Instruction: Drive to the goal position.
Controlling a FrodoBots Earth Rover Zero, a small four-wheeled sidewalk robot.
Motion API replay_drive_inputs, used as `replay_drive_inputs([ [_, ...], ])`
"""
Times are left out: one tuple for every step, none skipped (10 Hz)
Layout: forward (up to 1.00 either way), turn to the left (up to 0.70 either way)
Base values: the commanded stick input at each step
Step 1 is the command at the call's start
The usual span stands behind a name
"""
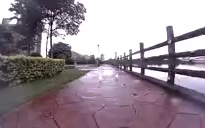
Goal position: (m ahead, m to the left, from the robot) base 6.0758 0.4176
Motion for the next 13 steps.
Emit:
replay_drive_inputs([
  [1.00, -0.01],
  [1.00, -0.01],
  [1.00, -0.01],
  [1.00, -0.01],
  [1.00, -0.01],
  [1.00, -0.01],
  [1.00, -0.01],
  [1.00, -0.01],
  [1.00, -0.01],
  [1.00, -0.01],
  [1.00, -0.01],
  [1.00, -0.01],
  [1.00, -0.01],
])
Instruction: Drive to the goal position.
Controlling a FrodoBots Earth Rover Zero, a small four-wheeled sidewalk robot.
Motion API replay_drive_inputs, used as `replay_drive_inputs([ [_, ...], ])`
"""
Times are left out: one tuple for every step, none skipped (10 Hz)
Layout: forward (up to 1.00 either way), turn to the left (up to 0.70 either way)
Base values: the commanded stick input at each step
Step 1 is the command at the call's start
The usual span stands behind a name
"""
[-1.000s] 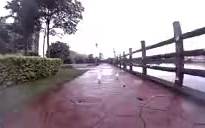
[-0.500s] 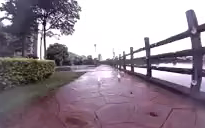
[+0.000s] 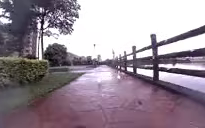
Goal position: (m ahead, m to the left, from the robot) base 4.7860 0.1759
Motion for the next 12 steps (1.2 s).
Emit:
replay_drive_inputs([
  [1.00, -0.01],
  [1.00, 0.18],
  [1.00, 0.38],
  [1.00, 0.38],
  [1.00, 0.33],
  [1.00, 0.28],
  [1.00, 0.06],
  [1.00, -0.01],
  [1.00, -0.01],
  [1.00, -0.01],
  [1.00, -0.01],
  [1.00, -0.01],
])
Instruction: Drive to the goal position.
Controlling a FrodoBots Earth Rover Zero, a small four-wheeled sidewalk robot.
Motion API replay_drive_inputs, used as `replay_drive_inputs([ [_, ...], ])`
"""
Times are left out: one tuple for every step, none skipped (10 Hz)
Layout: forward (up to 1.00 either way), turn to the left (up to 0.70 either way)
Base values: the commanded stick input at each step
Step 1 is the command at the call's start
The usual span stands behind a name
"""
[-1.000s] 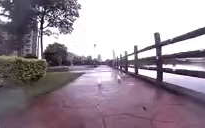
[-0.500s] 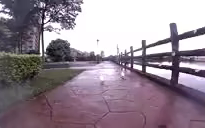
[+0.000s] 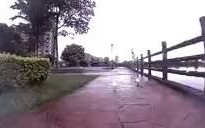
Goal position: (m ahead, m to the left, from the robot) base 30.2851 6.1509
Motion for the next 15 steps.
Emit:
replay_drive_inputs([
  [1.00, -0.01],
  [1.00, -0.01],
  [1.00, -0.01],
  [1.00, -0.01],
  [1.00, -0.01],
  [1.00, -0.01],
  [1.00, -0.01],
  [1.00, -0.01],
  [1.00, -0.01],
  [1.00, -0.01],
  [1.00, -0.01],
  [1.00, -0.02],
  [1.00, -0.21],
  [1.00, -0.40],
  [1.00, -0.12],
])
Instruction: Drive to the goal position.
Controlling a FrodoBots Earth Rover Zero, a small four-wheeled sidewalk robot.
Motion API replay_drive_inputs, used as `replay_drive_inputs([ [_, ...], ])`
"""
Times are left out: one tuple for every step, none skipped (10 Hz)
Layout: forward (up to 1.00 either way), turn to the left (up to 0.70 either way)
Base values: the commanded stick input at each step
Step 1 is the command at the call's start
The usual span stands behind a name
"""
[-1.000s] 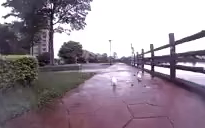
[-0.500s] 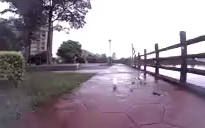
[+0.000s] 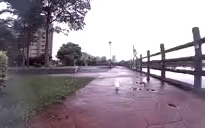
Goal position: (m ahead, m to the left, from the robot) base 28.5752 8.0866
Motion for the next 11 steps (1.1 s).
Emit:
replay_drive_inputs([
  [1.00, -0.01],
  [1.00, -0.01],
  [1.00, -0.01],
  [1.00, -0.01],
  [1.00, -0.01],
  [1.00, -0.01],
  [1.00, -0.01],
  [1.00, -0.01],
  [1.00, -0.01],
  [1.00, -0.01],
  [1.00, -0.01],
])
